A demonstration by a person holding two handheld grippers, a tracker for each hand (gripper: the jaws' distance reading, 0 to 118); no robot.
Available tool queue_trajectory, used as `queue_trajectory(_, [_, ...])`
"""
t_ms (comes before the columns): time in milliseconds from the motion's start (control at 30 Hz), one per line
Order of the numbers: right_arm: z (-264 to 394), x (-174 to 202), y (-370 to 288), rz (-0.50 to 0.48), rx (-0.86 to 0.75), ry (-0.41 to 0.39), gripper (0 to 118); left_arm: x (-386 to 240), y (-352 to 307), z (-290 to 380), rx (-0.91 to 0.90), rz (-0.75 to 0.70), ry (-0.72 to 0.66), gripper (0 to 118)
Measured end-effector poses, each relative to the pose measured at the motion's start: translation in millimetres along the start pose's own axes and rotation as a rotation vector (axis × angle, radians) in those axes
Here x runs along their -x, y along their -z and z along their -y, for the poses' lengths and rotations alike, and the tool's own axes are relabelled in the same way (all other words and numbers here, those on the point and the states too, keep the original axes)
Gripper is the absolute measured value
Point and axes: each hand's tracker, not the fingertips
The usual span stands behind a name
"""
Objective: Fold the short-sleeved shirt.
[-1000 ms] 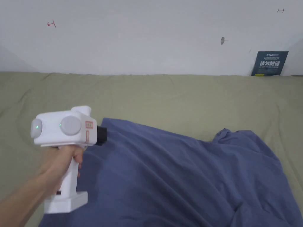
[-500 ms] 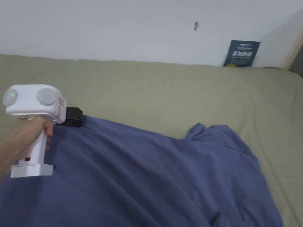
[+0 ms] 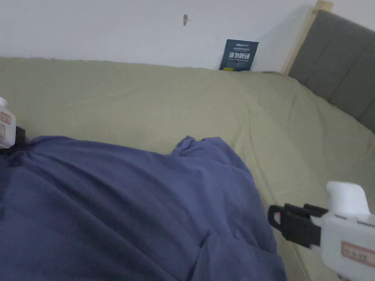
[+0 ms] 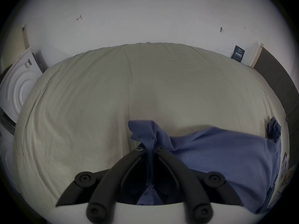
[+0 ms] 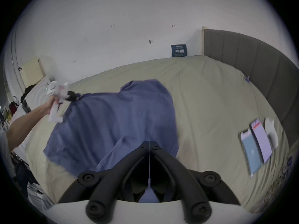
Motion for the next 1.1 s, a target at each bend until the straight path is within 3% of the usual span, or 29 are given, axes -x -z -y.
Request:
queue_trajectory(33, [-17, -8, 24, 0.013, 0.053, -0.015, 106, 2, 0, 1, 0.001, 0.003, -0.012, 5])
queue_trajectory(67, [-31, -15, 46, 0.017, 0.099, -0.025, 118, 1, -1, 1, 0.0, 0.007, -0.022, 5])
queue_trajectory(133, [-59, -30, 90, 0.036, 0.13, -0.032, 117, 2, 0, 4, -0.002, 0.012, -0.024, 5])
queue_trajectory(333, [-98, -53, 183, 0.07, 0.215, 0.054, 116, 3, 4, 2, -0.005, 0.022, -0.056, 5])
queue_trajectory(400, [-93, -54, 197, 0.066, 0.266, 0.115, 109, 6, 6, 2, -0.004, 0.03, -0.064, 5])
queue_trajectory(500, [-83, -48, 208, 0.139, 0.302, 0.036, 103, 3, 7, 1, 0.0, 0.029, -0.061, 5])
queue_trajectory(533, [-83, -46, 207, 0.11, 0.291, 0.039, 95, 3, 7, 1, 0.0, 0.024, -0.045, 5])
queue_trajectory(567, [-85, -44, 205, 0.124, 0.296, 0.033, 77, 2, 7, 1, 0.003, 0.02, -0.034, 5])
queue_trajectory(667, [-90, -32, 181, 0.16, 0.218, -0.099, 45, -3, 2, 1, 0.003, 0.007, -0.027, 5])
queue_trajectory(700, [-93, -33, 173, 0.072, 0.19, -0.04, 0, -4, -2, 2, 0.004, 0.0, -0.025, 5])
queue_trajectory(800, [-101, -33, 142, 0.046, 0.158, 0.035, 0, -3, -21, 9, -0.008, -0.032, -0.032, 5])
queue_trajectory(1100, [-140, 1, 0, -0.032, 0.004, -0.044, 0, 27, -155, 20, -0.094, -0.028, -0.052, 5])
